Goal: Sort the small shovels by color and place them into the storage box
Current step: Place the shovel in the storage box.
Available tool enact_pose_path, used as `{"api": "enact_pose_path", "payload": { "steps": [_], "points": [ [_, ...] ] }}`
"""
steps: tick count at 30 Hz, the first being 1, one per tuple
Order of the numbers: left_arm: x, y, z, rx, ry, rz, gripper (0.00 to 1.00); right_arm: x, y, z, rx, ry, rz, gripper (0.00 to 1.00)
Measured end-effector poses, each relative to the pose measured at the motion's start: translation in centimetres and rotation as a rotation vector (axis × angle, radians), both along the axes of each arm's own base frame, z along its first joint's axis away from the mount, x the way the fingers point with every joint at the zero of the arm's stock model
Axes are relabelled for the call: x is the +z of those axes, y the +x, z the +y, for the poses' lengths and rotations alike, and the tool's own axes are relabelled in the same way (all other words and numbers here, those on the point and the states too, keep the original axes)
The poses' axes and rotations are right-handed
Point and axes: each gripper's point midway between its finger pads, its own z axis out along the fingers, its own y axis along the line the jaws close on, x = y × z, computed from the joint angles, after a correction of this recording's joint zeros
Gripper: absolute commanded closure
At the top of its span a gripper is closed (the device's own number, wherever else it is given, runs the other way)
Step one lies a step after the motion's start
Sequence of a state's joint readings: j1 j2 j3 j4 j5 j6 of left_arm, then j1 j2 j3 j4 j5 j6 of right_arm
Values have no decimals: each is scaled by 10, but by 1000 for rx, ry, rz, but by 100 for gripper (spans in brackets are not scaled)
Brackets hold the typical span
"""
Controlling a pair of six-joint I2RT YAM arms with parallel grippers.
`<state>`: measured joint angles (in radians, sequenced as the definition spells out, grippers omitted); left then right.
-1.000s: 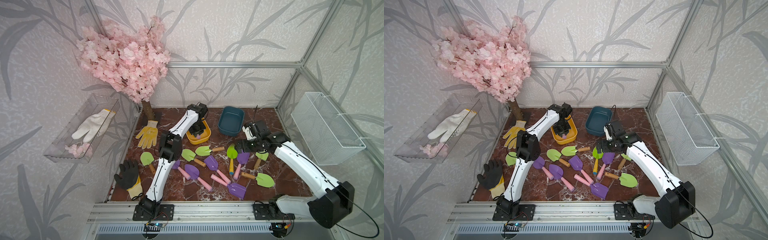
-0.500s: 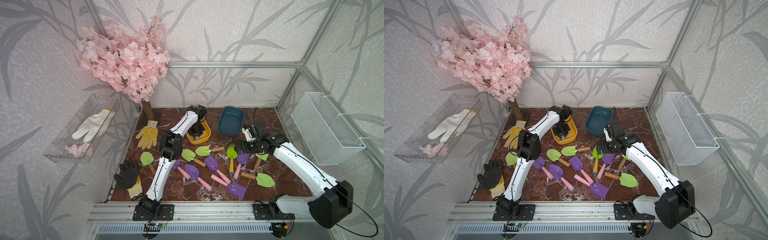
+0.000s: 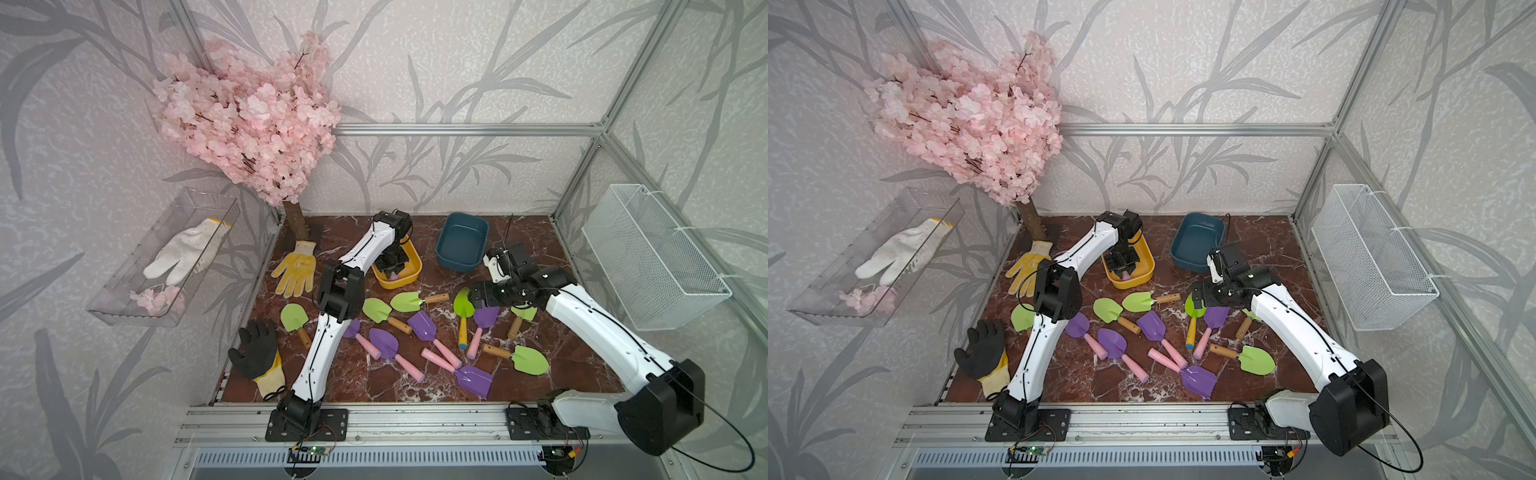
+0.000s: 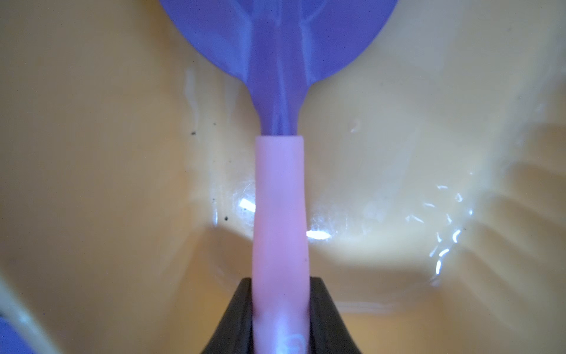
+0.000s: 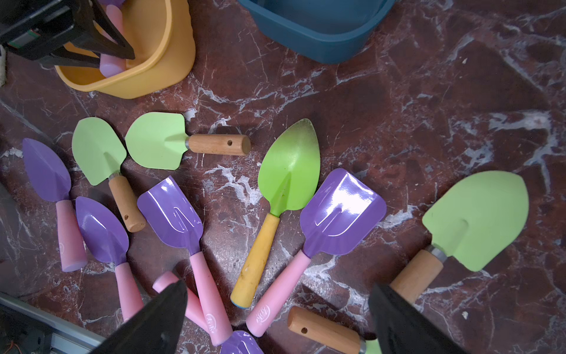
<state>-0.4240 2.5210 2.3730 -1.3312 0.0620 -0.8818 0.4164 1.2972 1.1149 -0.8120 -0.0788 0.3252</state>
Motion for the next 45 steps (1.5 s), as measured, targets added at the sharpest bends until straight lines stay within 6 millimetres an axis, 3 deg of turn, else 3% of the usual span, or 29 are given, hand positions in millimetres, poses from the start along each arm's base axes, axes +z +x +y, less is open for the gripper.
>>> {"api": "enact_pose_path", "payload": {
  "steps": [27,34,39,45],
  "points": [
    [-7,-3,2,-12,-5,20,53,-9,-2,-1,-1,-8,18,2],
    [22,12,-3,-15,-27,-57,34,-6,3,-2,-12,-6,23,1],
    [49,20,-5,-19,-45,-116,31,7,23,0,-33,11,9,1],
    [90,19,-6,-22,-76,-189,30,23,59,-13,-136,45,34,2]
  ]
}}
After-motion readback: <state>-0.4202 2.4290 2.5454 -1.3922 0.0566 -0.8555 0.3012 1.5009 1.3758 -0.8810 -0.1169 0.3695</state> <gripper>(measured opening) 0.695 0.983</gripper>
